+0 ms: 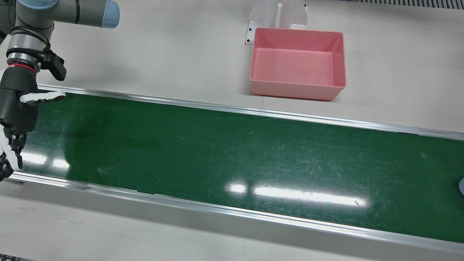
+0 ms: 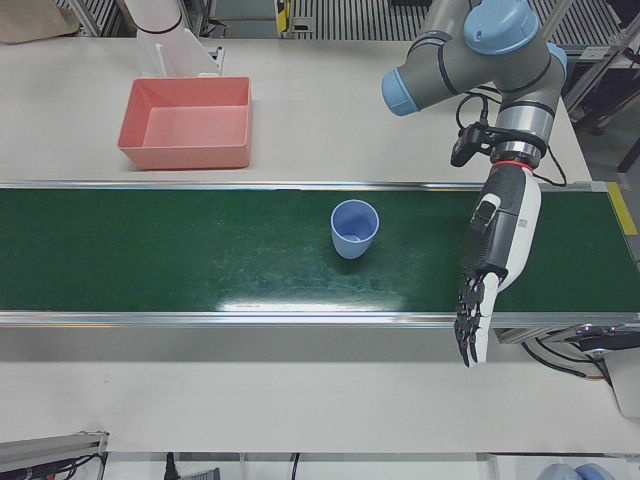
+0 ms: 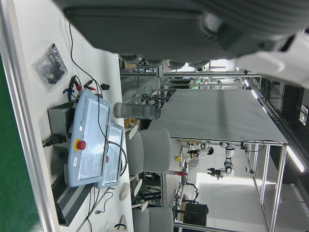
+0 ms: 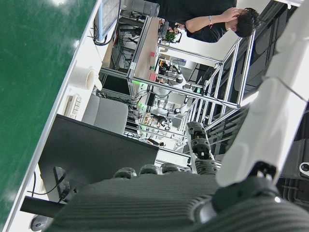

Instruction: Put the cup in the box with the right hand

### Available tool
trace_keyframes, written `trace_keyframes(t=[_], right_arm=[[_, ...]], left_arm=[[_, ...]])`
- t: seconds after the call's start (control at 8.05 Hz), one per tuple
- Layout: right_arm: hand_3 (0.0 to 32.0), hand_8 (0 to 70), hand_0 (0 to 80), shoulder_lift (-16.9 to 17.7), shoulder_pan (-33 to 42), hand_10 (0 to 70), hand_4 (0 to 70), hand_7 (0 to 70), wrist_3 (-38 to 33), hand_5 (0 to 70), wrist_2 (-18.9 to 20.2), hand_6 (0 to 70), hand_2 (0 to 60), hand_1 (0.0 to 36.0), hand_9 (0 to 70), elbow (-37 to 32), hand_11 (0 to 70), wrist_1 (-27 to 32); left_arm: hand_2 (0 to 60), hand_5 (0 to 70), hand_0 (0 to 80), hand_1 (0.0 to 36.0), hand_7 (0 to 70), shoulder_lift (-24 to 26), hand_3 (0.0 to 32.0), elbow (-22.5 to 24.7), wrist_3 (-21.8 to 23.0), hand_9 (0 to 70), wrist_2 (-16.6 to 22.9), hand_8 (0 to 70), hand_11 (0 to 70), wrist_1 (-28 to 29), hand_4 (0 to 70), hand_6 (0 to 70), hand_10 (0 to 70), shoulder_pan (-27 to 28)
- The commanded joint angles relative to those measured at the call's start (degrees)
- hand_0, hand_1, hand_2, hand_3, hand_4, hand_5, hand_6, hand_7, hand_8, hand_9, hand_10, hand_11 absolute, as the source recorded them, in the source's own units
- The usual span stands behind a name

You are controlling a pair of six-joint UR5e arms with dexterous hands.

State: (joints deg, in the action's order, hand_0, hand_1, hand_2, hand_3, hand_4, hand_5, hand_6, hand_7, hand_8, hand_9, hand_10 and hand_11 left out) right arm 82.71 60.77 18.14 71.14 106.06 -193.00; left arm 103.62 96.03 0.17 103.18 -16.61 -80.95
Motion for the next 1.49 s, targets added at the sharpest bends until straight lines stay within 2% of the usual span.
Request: trace_keyframes(t=[0.0,0.12,0.25,0.5,0.62,1.12,1.37], right_arm=[[0.0,0.0,47.8,-1.05,-0.65,0.0,0.0,0.0,0.93,3.7,-1.43,0.1,0.0,13.2,0.1,-0.07,0.0,-0.01],[0.0,0.0,48.0,-1.14,-2.65,0.0,0.0,0.0,1.55,3.7,-4.49,0.1,0.0,13.1,0.0,-0.15,0.0,0.08],[0.0,0.0,47.9,-1.93,-4.5,0.0,0.0,0.0,2.77,3.8,-5.92,0.1,0.0,13.2,0.0,-0.07,0.0,-0.01],[0.0,0.0,47.8,-2.29,-4.79,0.0,0.0,0.0,10.04,3.6,-6.54,0.2,0.0,12.7,0.6,1.42,0.0,-0.01],[0.0,0.0,48.2,-2.11,-4.78,0.0,0.0,0.0,11.21,3.7,-6.55,0.2,0.0,12.8,0.6,1.34,0.0,0.08],[0.0,0.0,48.3,0.61,-4.52,0.0,0.0,0.0,10.87,3.9,-6.63,0.0,0.0,13.8,0.0,0.64,0.0,-0.01],[0.0,0.0,47.7,0.52,-5.31,0.0,0.0,0.0,5.72,3.6,-6.98,0.0,2.2,14.2,0.0,0.11,0.0,0.34]], left_arm=[[0.0,0.0,0.0,0.0,0.0,0.0,0.0,-0.05,0.0,0.0,0.0,0.0,0.0,0.0,0.0,0.0,0.0,0.0],[0.0,0.0,0.0,0.0,0.0,0.0,0.0,0.03,0.0,0.0,0.0,0.0,0.0,0.0,0.0,0.0,0.0,0.0],[0.0,0.0,0.0,0.0,0.0,0.0,0.0,0.04,0.0,0.0,0.0,0.0,0.0,0.0,0.0,0.0,0.0,0.0],[0.0,0.0,0.0,0.0,0.0,0.0,0.0,0.04,0.0,0.0,0.0,0.0,0.0,0.0,0.0,0.0,0.0,0.0],[0.0,0.0,0.0,0.0,0.0,0.0,0.0,0.04,0.0,0.0,0.0,0.0,0.0,0.0,0.0,0.0,0.0,0.0],[0.0,0.0,0.0,0.0,0.0,0.0,0.0,0.04,0.0,0.0,0.0,0.0,0.0,0.0,0.0,0.0,0.0,0.0],[0.0,0.0,0.0,0.0,0.0,0.0,0.0,0.04,0.0,0.0,0.0,0.0,0.0,0.0,0.0,0.0,0.0,0.0]])
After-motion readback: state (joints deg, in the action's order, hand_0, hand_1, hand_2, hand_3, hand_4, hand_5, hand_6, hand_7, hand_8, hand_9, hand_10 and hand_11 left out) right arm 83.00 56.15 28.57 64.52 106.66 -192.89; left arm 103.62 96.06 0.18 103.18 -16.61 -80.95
